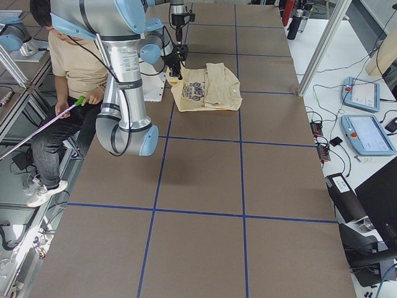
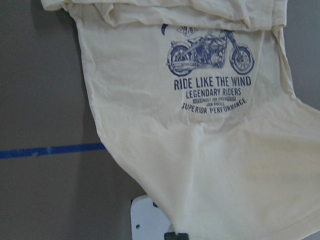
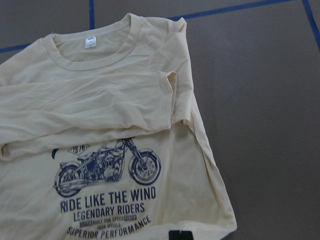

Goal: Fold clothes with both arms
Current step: 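Lay the hem down at the collar edge with both grippers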

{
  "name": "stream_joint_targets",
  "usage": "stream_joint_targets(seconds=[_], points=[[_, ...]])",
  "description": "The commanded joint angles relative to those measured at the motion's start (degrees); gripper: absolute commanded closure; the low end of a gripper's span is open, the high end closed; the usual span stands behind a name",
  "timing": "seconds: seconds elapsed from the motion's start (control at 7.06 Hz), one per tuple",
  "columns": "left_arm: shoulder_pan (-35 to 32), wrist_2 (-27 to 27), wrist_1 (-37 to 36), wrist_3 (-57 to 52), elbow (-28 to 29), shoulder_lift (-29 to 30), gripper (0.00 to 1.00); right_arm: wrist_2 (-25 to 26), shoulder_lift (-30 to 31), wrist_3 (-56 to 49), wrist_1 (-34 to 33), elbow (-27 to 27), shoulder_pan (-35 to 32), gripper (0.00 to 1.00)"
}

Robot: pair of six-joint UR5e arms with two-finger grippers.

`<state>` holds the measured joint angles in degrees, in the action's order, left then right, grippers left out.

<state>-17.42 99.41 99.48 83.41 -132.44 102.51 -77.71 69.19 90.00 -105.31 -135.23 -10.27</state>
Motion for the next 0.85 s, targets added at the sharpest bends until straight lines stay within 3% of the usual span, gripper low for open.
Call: stream_joint_targets(seconds=[0.0, 0.28, 0.42, 0.71], points=[[-9.08, -0.18, 0.1, -0.17, 4.63, 2.51, 1.0, -0.24, -1.77, -4.03, 3.34, 4.95, -9.55, 1.0], [-13.77, -2.44, 0.1, -0.17, 7.52, 5.67, 1.0, -3.14, -2.65, -6.23, 13.15, 13.45, -15.46, 1.0], [-14.04, -4.99, 0.27, -0.17, 11.72, 7.85, 1.0, -3.49, -3.79, -7.37, 17.9, 19.07, -17.48, 1.0], [-14.39, -7.82, 1.41, -0.26, 17.54, 8.93, 1.0, -5.16, -6.95, -8.52, 18.83, 25.08, -20.74, 1.0]])
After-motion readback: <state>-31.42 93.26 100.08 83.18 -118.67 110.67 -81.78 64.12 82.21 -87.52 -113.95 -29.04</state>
